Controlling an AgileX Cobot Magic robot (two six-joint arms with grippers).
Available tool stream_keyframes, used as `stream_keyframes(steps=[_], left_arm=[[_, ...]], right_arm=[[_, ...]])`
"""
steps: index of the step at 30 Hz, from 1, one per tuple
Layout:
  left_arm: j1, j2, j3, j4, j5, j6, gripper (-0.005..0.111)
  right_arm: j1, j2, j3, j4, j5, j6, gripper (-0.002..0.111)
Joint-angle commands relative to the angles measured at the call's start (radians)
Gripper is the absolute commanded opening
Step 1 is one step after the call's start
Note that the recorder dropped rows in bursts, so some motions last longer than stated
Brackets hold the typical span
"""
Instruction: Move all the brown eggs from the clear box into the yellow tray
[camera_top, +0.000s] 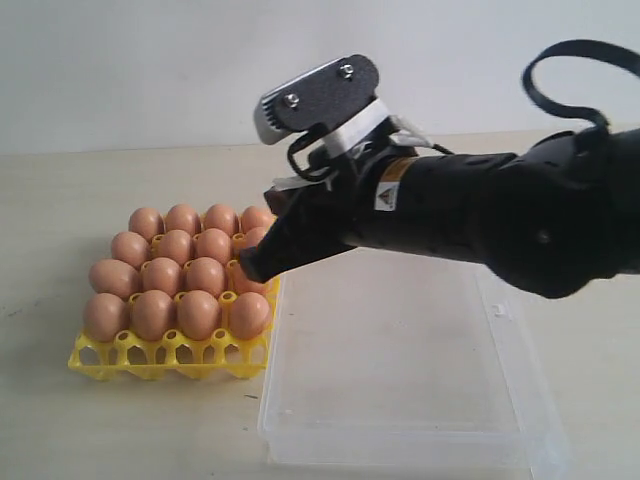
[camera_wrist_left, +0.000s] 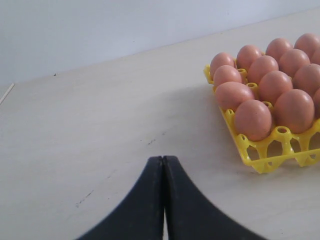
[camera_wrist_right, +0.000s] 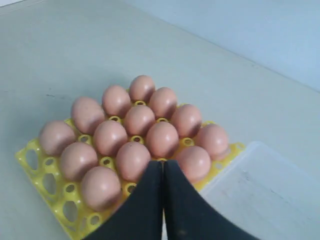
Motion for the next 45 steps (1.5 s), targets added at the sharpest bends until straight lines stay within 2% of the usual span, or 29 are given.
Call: stream_keyframes(steps=[1,10,23,26,29,34,36,45], left_arm=[[0.002,-0.006,-0.004,0.0,-0.006,-0.005,0.0],[0.002,-0.006,-0.004,0.0,-0.006,-0.005,0.0],[0.002,-0.006,-0.004,0.0,-0.006,-0.005,0.0],[0.002,-0.006,-0.004,0.0,-0.006,-0.005,0.0],[0.002,-0.006,-0.004,0.0,-0.006,-0.005,0.0],[0.002,-0.006,-0.004,0.0,-0.006,-0.005,0.0],[0.002,-0.006,-0.004,0.0,-0.006,-0.005,0.0],[0.002,-0.006,-0.004,0.0,-0.006,-0.005,0.0]], right_arm=[[-0.064,-0.078,0.041,0.016,0.028,-0.026,0.0],[-0.162,-0.256,0.219,0.046,-0.113,-0.028,0.0],[-0.351,-0.578,0.532,0.068,-0.098,-0.028,0.0],[-0.424,-0.756,0.621,0.065,-0.098,-0.028,0.0],[-0.433,-0.912,0.668,0.065,-0.053,-0.028,0.0],[-0.588,-1.192,0.744,0.003,0.028,-0.028,0.0],[-0.613,-1.307,0.764,-0.015,0.029,-0.028,0.0],[-0.687,-1.573,0.861,0.016,0.154,-0.028,0.0]])
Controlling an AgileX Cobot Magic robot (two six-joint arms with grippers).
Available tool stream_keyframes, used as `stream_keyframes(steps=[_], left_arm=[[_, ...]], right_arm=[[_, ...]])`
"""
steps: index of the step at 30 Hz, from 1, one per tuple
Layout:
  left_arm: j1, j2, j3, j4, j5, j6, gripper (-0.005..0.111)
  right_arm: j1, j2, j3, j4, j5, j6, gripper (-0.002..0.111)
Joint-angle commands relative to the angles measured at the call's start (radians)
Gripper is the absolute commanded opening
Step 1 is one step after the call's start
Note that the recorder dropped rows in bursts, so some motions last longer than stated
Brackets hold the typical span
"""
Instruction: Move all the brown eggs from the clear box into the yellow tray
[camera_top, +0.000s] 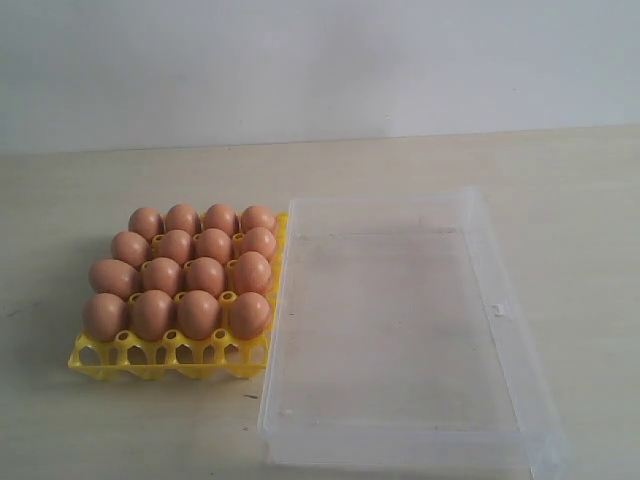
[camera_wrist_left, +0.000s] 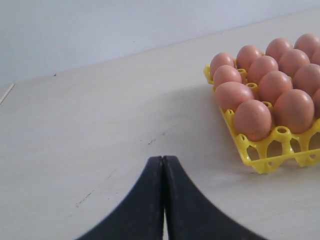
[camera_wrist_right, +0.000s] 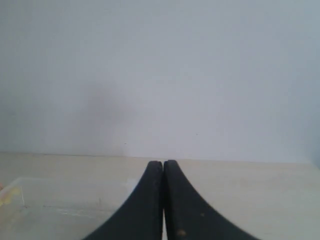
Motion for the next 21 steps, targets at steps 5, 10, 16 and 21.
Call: stream_keyframes(steps=[5,10,16,21], left_arm=[[0.002,-0.006,-0.004,0.0,-0.006,-0.005,0.0],[0.002,-0.006,-0.004,0.0,-0.006,-0.005,0.0],[0.002,-0.006,-0.004,0.0,-0.006,-0.005,0.0],[0.002,-0.006,-0.004,0.0,-0.006,-0.005,0.0]], right_arm=[[-0.028,-0.056,0.013,0.083,0.074,-0.007,0.0],[-0.03,-0.056,0.013,0.039,0.107,-0.007,0.0],[-0.079,-0.056,0.013,0.034,0.107,-0.005,0.0],[-0.079,-0.056,0.013,0.033,0.107,-0.005,0.0]])
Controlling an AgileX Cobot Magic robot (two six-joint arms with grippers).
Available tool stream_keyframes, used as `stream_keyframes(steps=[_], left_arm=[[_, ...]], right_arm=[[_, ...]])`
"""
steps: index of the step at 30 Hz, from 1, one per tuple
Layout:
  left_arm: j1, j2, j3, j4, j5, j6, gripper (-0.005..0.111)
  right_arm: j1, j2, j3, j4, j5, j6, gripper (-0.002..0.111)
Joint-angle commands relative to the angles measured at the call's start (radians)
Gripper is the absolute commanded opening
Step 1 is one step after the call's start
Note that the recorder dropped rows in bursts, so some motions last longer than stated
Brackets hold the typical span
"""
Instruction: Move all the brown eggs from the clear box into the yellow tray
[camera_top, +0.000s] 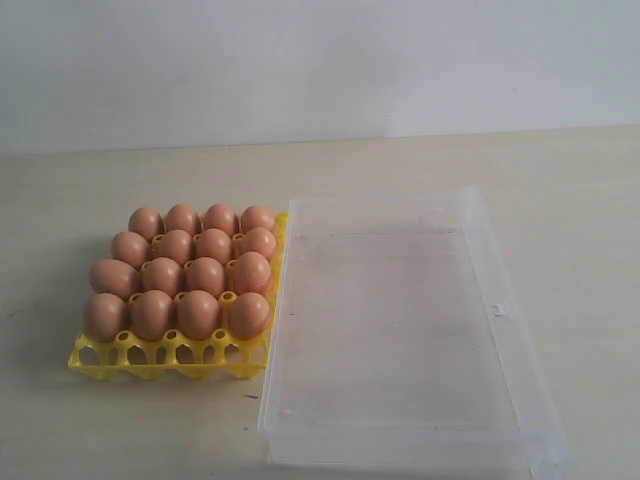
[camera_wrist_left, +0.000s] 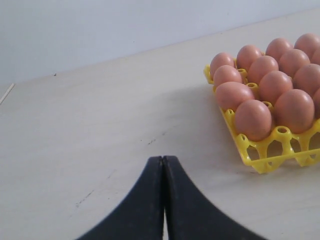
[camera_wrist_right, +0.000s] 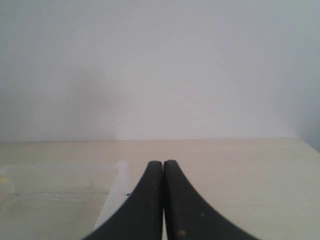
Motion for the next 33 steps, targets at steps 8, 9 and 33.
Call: stream_keyframes(steps=[8,9,33], left_arm=[[0.002,-0.006,-0.004,0.0,-0.006,-0.005,0.0],[0.002,-0.006,-0.004,0.0,-0.006,-0.005,0.0],[0.002,-0.006,-0.004,0.0,-0.006,-0.005,0.0]], right_arm=[[-0.006,-0.006,0.005,-0.008,0.005,-0.005,0.0],[-0.006,-0.006,0.005,-0.008,0.005,-0.005,0.0],[-0.006,-0.006,0.005,-0.12,0.005,0.223,0.0]])
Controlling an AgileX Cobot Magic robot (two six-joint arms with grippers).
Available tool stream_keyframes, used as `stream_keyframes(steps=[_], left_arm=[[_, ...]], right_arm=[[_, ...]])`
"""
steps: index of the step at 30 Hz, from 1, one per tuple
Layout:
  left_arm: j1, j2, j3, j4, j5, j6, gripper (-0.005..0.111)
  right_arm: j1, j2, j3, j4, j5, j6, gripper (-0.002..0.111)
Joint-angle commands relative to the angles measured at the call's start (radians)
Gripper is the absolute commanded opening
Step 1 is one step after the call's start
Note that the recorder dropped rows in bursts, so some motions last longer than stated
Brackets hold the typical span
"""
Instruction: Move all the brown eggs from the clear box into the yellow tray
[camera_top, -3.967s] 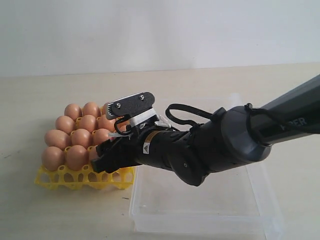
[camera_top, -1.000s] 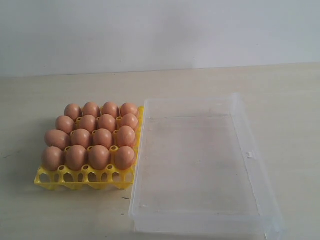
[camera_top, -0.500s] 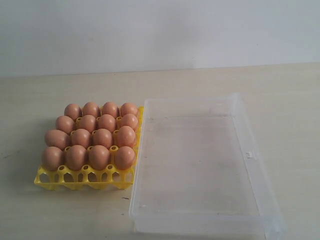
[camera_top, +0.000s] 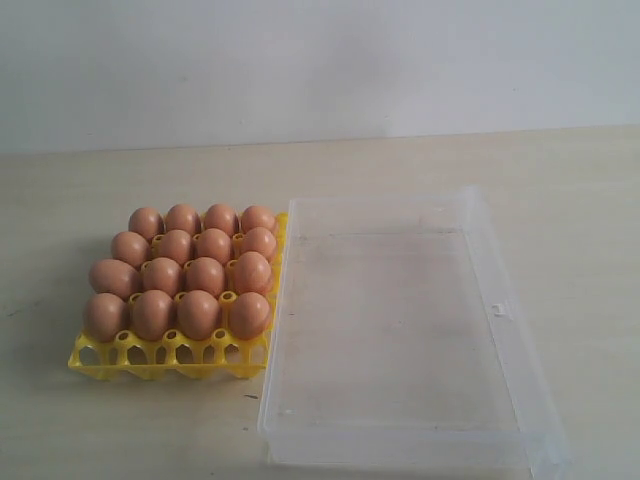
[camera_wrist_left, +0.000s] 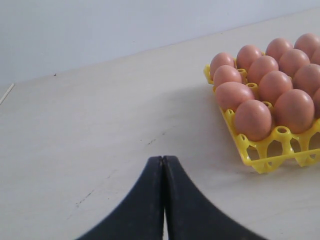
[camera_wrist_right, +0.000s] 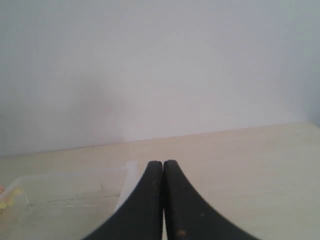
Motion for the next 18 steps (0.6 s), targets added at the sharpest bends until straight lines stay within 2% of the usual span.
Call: stream_keyframes(steps=[1,18], left_arm=[[0.002,-0.006,-0.004,0.0,-0.006,-0.005,0.0],[0.002,-0.006,-0.004,0.0,-0.006,-0.005,0.0]], right_arm=[[-0.006,-0.006,0.005,-0.005,-0.001,0.008,0.0],[-0.006,-0.006,0.005,-0.005,0.0,-0.038,0.0]])
